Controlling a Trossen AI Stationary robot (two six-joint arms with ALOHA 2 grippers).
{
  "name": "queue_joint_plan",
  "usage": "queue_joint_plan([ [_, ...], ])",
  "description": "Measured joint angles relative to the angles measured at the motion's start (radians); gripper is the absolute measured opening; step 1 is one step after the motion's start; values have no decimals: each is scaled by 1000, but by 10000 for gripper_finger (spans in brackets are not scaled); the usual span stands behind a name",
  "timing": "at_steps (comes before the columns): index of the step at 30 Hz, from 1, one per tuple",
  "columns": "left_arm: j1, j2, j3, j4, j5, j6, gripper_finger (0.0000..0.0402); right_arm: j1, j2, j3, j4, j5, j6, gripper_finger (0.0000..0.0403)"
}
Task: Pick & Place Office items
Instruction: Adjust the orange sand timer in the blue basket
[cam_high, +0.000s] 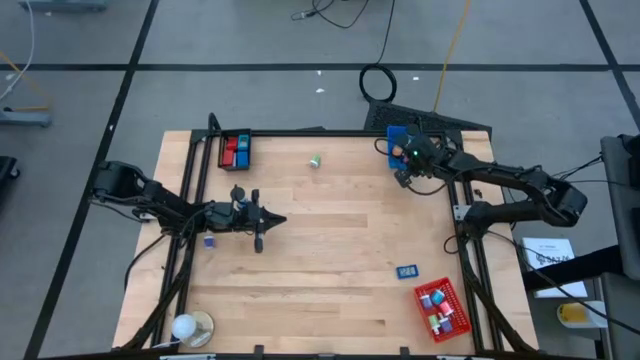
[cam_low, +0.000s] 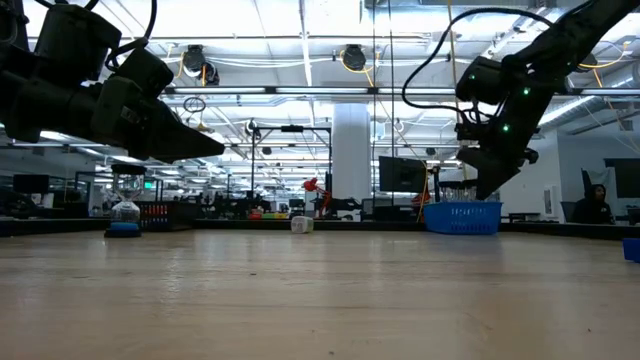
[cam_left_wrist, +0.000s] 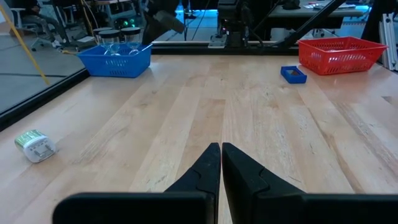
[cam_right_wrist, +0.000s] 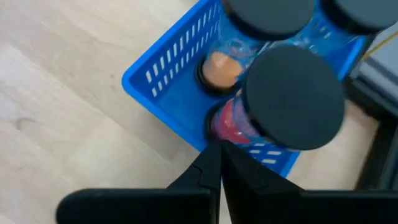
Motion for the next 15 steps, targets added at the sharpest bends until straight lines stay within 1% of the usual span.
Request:
queue_joint_plan([
  [2,0,0,0,0,0,0,21,0,10,-4,5,-16,2,1],
  [4,0,0,0,0,0,0,21,0,21,-6,17,-8,5,1],
  [7,0,0,0,0,0,0,21,0,36,-7,51,33,10,2],
  [13,0,0,0,0,0,0,21,-7,62,-8,101,40,11,4],
  [15,0,0,0,0,0,0,21,-13,73,-8,98,64,14,4],
])
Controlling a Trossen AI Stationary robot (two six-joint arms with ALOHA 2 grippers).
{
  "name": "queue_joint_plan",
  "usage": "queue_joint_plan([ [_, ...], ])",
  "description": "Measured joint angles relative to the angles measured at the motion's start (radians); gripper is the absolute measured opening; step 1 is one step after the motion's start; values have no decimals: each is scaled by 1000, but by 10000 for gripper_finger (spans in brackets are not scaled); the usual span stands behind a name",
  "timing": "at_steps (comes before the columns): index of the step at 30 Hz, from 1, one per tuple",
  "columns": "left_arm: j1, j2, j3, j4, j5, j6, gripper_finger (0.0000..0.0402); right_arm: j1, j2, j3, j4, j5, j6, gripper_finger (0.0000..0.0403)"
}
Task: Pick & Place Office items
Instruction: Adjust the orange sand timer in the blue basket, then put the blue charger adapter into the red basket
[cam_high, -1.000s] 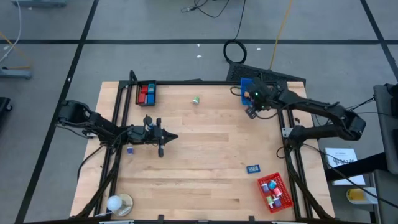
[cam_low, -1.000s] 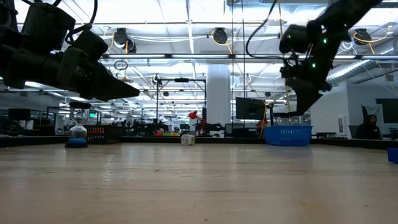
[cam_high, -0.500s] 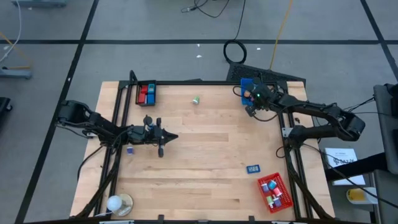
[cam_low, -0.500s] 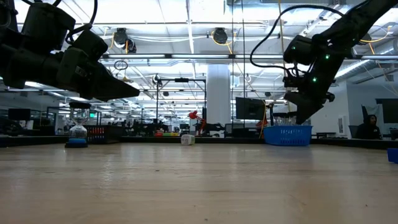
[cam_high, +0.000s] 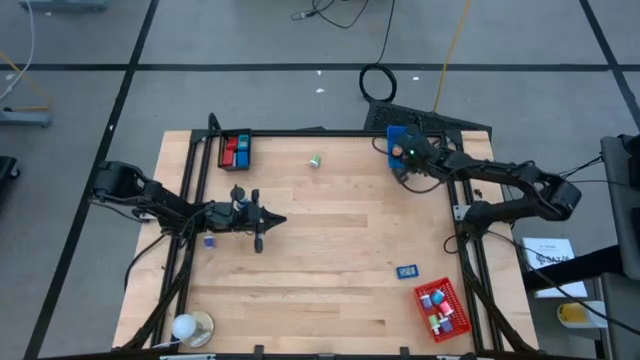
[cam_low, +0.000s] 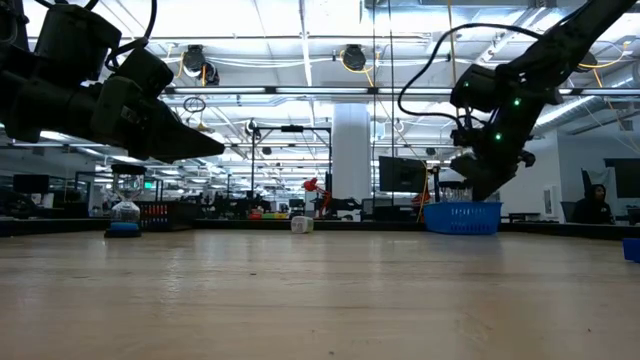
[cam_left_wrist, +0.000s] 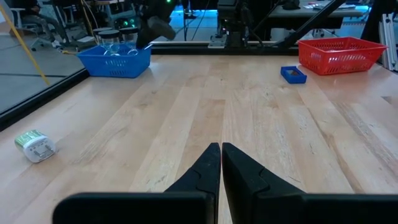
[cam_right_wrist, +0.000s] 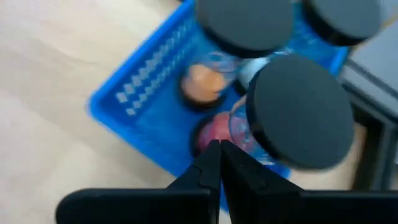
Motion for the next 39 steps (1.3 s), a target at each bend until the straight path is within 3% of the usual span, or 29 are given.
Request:
queue_joint_plan([
  [3,0,0,0,0,0,0,21,-1,9,0,1,56,5,4],
  [12,0,0,0,0,0,0,21,-5,8,0,65,52,-1,4],
  [17,0,0,0,0,0,0,21,27,-16,0,15,48,-3,4],
  [23,0,0,0,0,0,0,21,153,-102,0,-73,50,22,4],
  [28,0,0,0,-1,0,-22,21,319,-190,0,-35,50,54,4],
  [32,0,0,0,-5,0,-46,21,469,-222,-3,113,51,73,4],
  [39,0,0,0,-9,0,-59,21,679,-195,-184,793,46,-61,4],
])
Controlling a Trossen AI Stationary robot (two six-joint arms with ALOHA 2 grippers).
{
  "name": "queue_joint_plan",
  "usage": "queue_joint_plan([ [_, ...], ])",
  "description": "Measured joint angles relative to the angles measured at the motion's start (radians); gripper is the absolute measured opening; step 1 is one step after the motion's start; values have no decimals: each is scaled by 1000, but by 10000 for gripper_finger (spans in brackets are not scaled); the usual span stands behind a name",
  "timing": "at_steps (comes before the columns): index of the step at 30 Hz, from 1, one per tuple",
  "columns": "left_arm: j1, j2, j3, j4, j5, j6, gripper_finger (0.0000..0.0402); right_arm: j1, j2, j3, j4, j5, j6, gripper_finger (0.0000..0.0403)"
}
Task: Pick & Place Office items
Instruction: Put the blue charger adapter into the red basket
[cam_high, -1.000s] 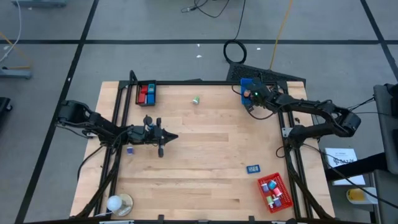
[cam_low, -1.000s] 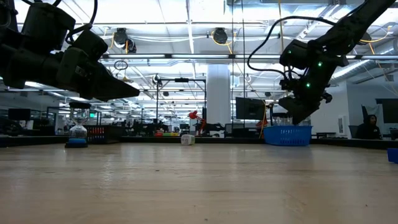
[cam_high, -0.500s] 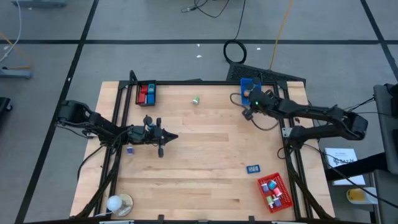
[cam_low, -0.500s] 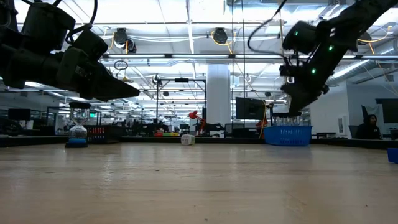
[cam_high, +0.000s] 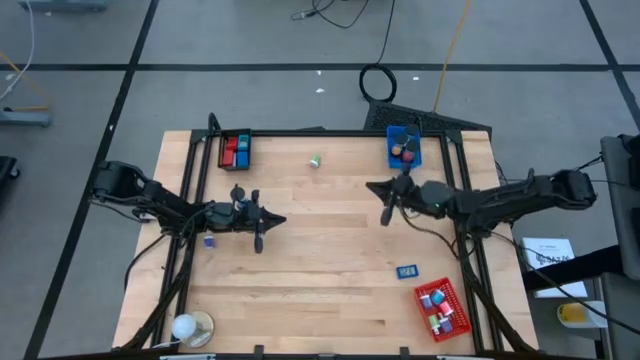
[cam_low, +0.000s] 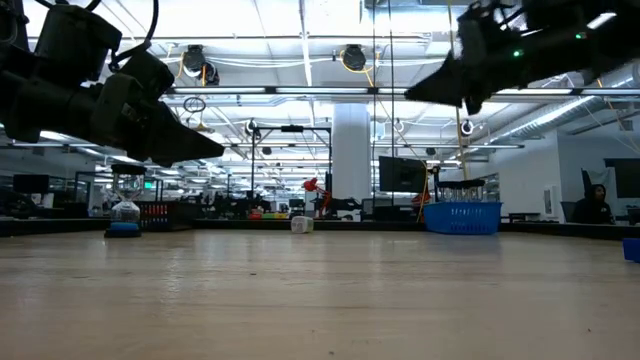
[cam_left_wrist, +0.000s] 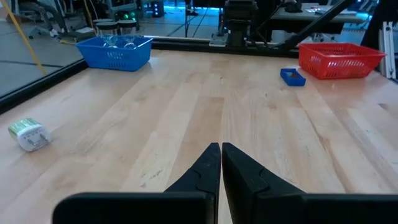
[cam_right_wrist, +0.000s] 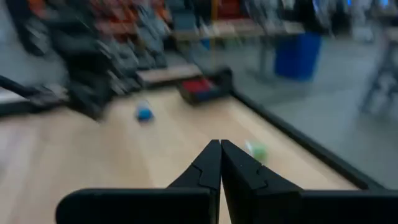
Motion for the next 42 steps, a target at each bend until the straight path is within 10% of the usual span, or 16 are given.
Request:
queue_joint_plan([
  [8,-45,0,119,-260,-72,-30,21,71,-8,-94,235,4,-75,4],
  [16,-251,0,387,-918,-111,-182,21,73,-9,-93,231,3,-76,4],
  [23,-496,0,657,-1741,-224,-757,21,78,-9,-93,233,2,-75,4],
  [29,-590,-1,750,-2170,-56,-1358,27,78,-9,-93,234,2,-52,4],
  [42,-629,-1,692,-2436,89,-1691,241,78,-9,-93,233,2,-48,4],
])
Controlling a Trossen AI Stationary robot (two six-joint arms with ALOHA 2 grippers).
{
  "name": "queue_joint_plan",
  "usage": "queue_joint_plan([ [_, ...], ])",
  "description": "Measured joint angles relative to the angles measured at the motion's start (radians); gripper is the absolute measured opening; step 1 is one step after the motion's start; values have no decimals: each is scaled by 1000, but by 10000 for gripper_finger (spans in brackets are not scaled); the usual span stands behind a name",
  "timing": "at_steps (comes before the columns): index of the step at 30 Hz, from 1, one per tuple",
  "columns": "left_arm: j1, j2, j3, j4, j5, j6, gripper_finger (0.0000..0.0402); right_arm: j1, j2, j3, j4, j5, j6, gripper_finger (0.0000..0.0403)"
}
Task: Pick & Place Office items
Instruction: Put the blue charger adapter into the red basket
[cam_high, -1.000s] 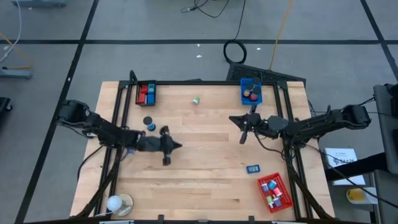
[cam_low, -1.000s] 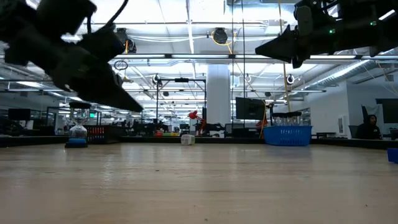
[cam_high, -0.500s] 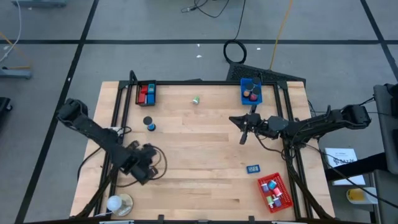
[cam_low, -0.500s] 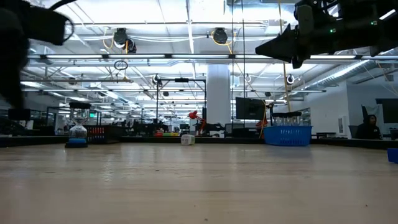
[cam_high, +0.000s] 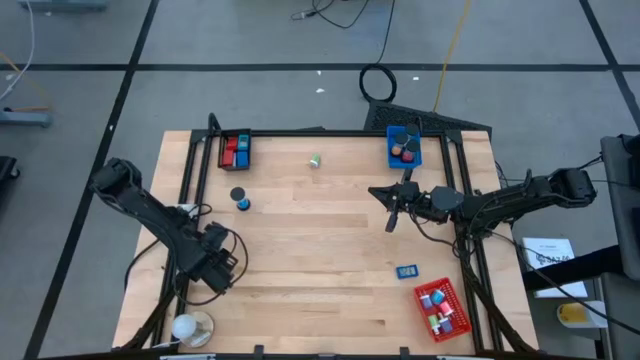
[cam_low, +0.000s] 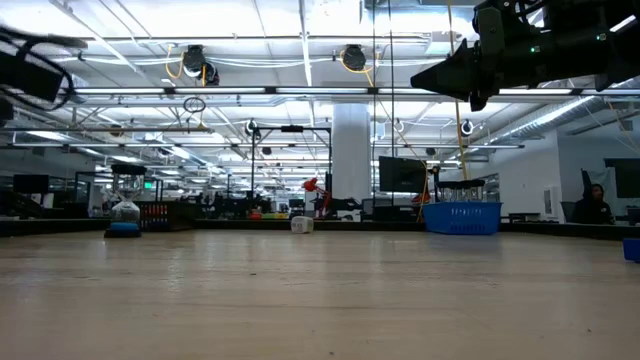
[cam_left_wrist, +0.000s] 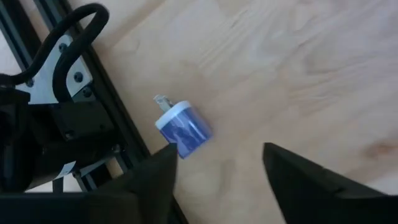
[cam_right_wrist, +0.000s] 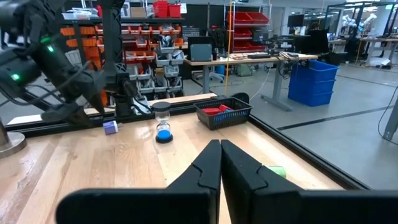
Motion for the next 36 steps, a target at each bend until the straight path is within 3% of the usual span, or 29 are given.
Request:
queue_joint_plan([
  [4,0,1,-78,57,43,-27,290,0,0,0,0,0,0,4],
  [8,-1,8,-70,61,33,-33,302,0,0,0,0,0,0,4],
  [18,31,22,-71,55,54,-18,257,0,0,0,0,0,0,4],
  [25,129,149,-71,53,121,113,251,0,0,0,0,0,12,4],
  [30,179,230,-70,79,114,216,250,0,0,0,0,0,11,4],
  [36,201,241,-70,159,76,321,248,0,0,0,0,0,10,4],
])
